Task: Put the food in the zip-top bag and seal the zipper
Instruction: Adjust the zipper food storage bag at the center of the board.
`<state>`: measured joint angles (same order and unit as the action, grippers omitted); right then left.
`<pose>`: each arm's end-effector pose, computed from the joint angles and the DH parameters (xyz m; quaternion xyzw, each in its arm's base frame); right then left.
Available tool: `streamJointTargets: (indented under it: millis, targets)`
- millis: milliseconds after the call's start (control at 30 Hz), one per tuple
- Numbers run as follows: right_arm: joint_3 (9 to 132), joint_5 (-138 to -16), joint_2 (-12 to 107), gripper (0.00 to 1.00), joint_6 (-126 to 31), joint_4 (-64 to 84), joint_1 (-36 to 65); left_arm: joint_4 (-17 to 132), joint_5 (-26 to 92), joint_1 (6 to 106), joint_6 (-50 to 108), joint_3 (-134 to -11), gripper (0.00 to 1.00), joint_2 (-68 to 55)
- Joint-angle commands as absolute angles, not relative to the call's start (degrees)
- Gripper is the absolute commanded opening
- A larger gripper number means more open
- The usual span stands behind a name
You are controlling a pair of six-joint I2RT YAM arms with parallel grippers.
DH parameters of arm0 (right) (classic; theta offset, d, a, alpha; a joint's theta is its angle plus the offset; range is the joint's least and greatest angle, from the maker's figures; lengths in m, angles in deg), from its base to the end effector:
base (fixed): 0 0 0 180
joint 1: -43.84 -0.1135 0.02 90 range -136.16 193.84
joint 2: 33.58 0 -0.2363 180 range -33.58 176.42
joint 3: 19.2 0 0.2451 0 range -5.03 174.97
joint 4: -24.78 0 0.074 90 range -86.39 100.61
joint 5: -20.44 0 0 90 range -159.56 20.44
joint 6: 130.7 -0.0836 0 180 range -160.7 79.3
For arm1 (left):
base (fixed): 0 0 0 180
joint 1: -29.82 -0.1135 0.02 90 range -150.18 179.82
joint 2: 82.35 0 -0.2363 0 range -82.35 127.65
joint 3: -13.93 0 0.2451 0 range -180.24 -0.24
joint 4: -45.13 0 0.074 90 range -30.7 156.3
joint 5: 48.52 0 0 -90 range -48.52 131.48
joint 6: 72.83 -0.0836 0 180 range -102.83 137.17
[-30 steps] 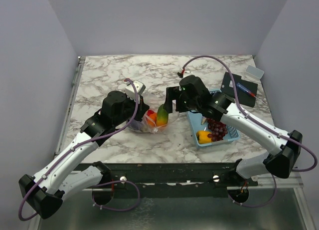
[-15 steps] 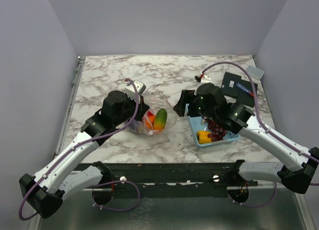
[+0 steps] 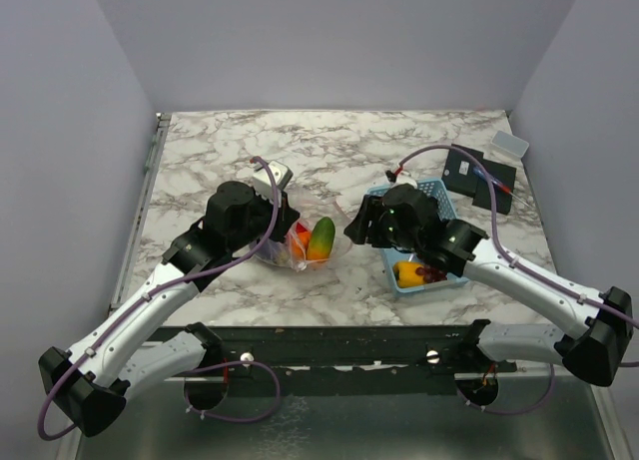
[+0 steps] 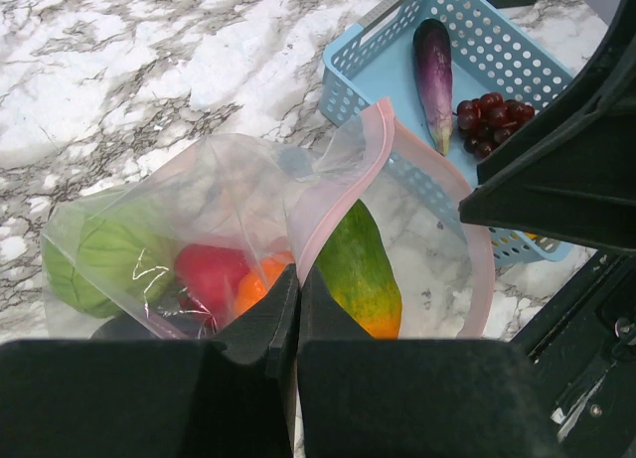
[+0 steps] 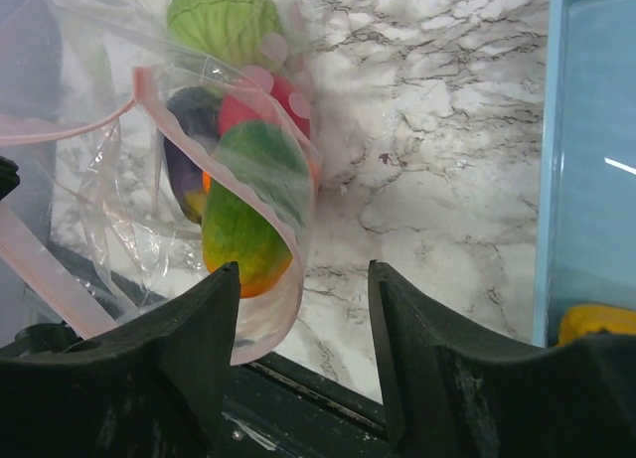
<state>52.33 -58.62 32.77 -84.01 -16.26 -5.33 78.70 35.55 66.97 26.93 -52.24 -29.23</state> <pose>0.2054 0.2134 0.2606 -0.0020 0.8875 0.2685 0.3746 0.2053 -0.1664 0.3028 0.2229 0.7903 -0.2655 0.5051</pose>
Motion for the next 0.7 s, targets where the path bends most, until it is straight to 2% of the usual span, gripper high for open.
streamJointTargets:
  millis: [0,133,200,367,667]
  targets:
    - [51.15,-60.91,35.03,0.57,-86.89,-10.42,-5.47,78.35,35.77,67.0,26.32,-53.23,0.0,-29.2]
    - [51.25,-62.41,37.33,0.47,-87.77,-8.73,-5.47,78.3,35.77,67.0,26.32,-53.23,0.0,-29.31]
    - [51.29,-62.82,37.96,0.39,-87.98,-8.41,-5.47,78.33,35.77,67.0,26.35,-53.28,0.0,-29.46]
    - [51.1,-63.79,38.23,0.03,-88.36,-7.76,-5.47,78.2,36.09,67.0,26.61,-53.32,0.0,-30.3]
    - [56.68,-61.82,35.1,0.0,-83.98,-11.46,-5.47,79.86,36.77,66.98,28.07,-56.18,0.0,-33.32]
